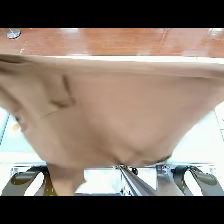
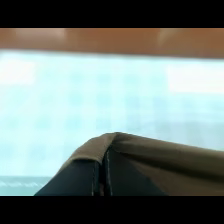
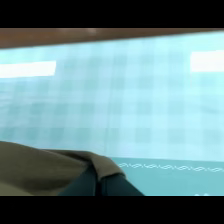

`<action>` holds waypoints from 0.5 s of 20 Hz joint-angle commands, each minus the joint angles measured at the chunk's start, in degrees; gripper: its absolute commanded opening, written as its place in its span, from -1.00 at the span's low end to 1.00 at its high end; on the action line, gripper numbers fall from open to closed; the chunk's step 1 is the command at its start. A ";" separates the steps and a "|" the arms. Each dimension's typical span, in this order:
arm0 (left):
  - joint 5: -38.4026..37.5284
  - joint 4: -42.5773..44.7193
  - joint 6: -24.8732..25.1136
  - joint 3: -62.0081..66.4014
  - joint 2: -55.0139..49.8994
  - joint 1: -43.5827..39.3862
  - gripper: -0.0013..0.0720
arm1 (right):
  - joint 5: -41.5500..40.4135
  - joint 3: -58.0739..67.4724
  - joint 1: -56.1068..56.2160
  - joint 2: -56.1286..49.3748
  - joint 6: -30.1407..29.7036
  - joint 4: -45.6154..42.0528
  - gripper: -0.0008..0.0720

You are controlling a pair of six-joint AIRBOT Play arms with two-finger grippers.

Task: Fold the shirts.

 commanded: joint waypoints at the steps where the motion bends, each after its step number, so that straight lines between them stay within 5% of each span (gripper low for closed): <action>1: 10.25 -2.10 -1.62 -3.56 -13.55 -0.13 -0.90 | -11.80 -9.90 0.09 -10.91 -3.82 1.20 -0.89; 7: 27.69 -11.28 -3.89 1.25 -36.39 -0.13 -0.90 | -27.93 -2.23 1.01 -42.34 -5.40 6.05 -0.89; 10: 28.04 -18.95 -6.91 7.98 -46.80 -0.13 -0.90 | -25.55 10.64 2.21 -56.57 -4.22 8.59 -0.89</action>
